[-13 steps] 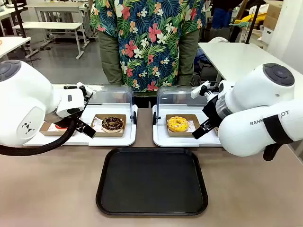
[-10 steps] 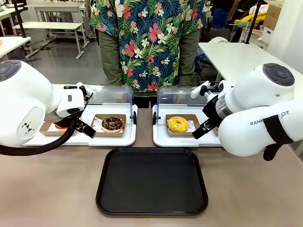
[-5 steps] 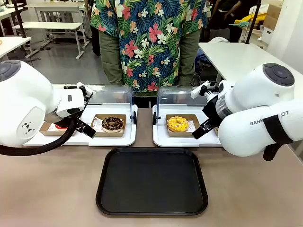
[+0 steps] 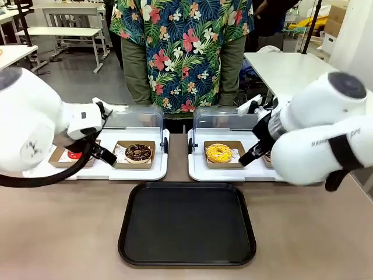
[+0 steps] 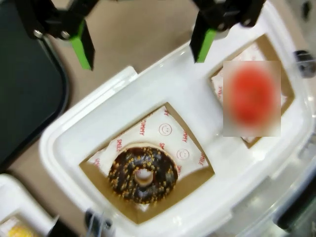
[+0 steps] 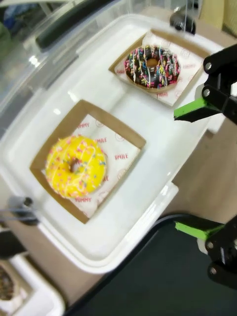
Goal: Move the second donut from the left to the tray.
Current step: Pick up the Paper togo box containing the Donut indicated by the person and place it on the Handle tray.
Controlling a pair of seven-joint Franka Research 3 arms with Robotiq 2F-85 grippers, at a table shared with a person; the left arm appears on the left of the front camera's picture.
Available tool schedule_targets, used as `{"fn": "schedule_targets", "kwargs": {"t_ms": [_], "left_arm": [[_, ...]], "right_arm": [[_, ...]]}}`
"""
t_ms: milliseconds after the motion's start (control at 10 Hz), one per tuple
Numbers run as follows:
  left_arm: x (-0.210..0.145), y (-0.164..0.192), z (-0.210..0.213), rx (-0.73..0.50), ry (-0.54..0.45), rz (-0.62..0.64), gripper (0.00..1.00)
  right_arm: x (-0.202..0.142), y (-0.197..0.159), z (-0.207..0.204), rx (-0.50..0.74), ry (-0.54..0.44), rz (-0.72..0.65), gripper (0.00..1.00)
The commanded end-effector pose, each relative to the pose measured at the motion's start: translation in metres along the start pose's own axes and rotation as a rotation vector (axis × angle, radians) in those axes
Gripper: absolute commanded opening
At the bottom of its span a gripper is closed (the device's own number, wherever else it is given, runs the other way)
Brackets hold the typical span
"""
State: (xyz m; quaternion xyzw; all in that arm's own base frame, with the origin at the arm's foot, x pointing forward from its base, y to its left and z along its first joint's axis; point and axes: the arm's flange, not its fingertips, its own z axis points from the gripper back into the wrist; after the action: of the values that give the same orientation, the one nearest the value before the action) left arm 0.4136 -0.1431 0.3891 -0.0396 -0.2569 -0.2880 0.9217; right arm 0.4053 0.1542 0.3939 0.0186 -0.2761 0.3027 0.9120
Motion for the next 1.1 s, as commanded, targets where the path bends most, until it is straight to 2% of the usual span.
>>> {"fn": "schedule_targets", "kwargs": {"t_ms": [0, 200, 400, 500, 600, 700, 900, 1000], "left_arm": [[0.018, 0.068, 0.051, -0.14, 0.025, 0.0, 1.0], [0.019, 0.107, 0.101, -0.237, -0.008, -0.086, 1.0], [0.004, 0.156, 0.138, -0.375, -0.055, -0.224, 1.0], [-0.007, 0.179, 0.151, -0.408, -0.1, -0.289, 1.0], [-0.021, 0.201, 0.156, -0.397, -0.147, -0.284, 1.0], [-0.037, 0.228, 0.161, -0.45, -0.2, -0.315, 1.0], [-0.067, 0.269, 0.163, -0.526, -0.339, -0.355, 1.0], [-0.085, 0.282, 0.16, -0.54, -0.398, -0.399, 1.0]], "right_arm": [[0.019, -0.062, 0.057, 0.092, -0.023, -0.047, 1.0], [0.012, -0.127, 0.105, 0.156, -0.095, -0.086, 1.0], [-0.014, -0.196, 0.151, 0.227, -0.204, -0.083, 1.0], [-0.031, -0.231, 0.165, 0.235, -0.248, -0.096, 1.0], [-0.053, -0.265, 0.176, 0.253, -0.301, -0.122, 1.0], [-0.08, -0.297, 0.188, 0.322, -0.357, -0.067, 1.0], [-0.123, -0.331, 0.199, 0.41, -0.514, 0.018, 1.0], [-0.14, -0.339, 0.201, 0.404, -0.531, 0.048, 1.0]]}}
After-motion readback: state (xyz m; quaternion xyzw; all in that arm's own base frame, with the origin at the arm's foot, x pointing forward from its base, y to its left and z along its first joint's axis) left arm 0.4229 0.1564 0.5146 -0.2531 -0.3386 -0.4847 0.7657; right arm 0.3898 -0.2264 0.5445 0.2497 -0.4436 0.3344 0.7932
